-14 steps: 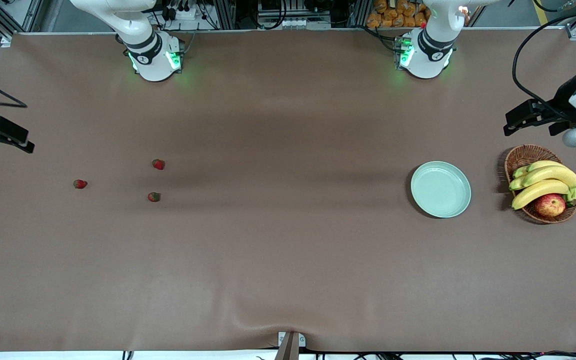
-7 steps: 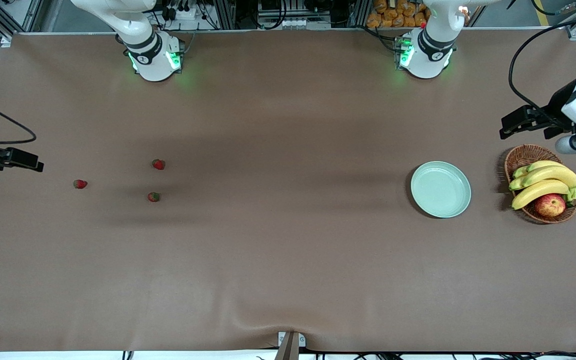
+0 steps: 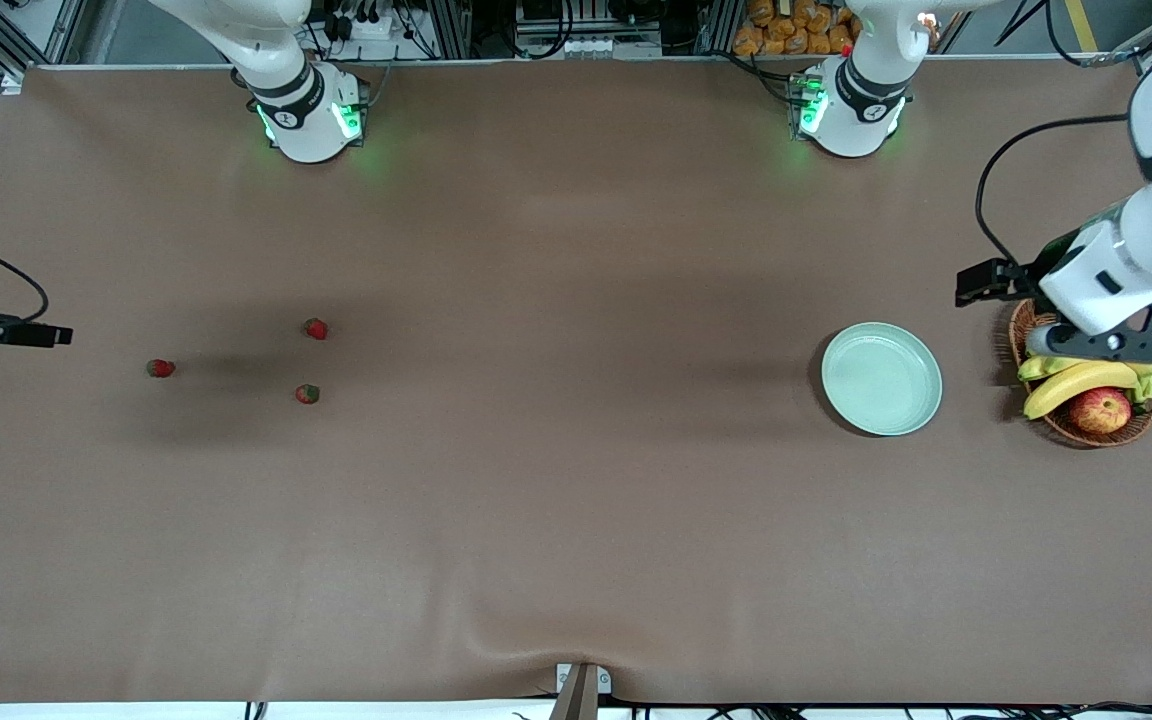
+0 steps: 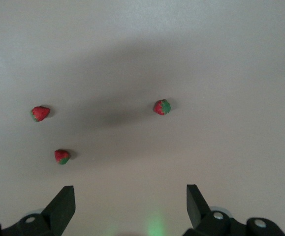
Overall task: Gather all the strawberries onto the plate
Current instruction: 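Lower the right gripper onto a strawberry and close on it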
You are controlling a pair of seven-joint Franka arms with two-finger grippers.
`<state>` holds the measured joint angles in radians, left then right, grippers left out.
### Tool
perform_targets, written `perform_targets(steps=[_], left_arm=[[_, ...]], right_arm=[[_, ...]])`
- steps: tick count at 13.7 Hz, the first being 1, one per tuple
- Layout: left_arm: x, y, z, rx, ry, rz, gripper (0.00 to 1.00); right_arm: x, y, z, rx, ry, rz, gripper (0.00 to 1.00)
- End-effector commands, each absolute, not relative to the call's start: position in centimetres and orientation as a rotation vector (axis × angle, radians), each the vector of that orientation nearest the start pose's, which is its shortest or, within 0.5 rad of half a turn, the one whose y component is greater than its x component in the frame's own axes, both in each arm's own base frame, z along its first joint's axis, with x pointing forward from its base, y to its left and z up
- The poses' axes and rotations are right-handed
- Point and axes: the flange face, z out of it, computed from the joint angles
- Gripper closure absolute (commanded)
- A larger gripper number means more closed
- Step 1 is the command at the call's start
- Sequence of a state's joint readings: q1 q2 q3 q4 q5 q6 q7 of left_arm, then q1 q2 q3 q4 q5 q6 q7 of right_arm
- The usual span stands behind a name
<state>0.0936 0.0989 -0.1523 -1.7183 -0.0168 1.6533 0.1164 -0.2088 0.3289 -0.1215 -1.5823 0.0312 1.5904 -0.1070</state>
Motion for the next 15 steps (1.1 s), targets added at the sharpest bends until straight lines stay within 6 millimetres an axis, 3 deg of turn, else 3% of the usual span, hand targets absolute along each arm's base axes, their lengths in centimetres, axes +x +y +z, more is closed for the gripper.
perform_targets(steps=[1,4,11,15], left_arm=[[56.4,-0.5,48.4,-3.136,0.453,0.225,0.00],[55.7,0.2,45.3,-3.124,0.567,0.240,0.00],[55.6,-1.1,42.9,-3.110,0.610,0.245,0.00],[56.3,-2.2,41.6,-3.115,0.623,0.229,0.00]], right_arm=[[57.4,-20.1,38.7,-3.026,0.306,0.451,0.00],[55.4,-22.6,34.1,-3.036,0.169,0.375,0.00],[53.1,-21.3,25.2,-3.078,0.156,0.282,0.01],[53.6,-21.8,22.0,-3.097,0.075,0.233,0.18]])
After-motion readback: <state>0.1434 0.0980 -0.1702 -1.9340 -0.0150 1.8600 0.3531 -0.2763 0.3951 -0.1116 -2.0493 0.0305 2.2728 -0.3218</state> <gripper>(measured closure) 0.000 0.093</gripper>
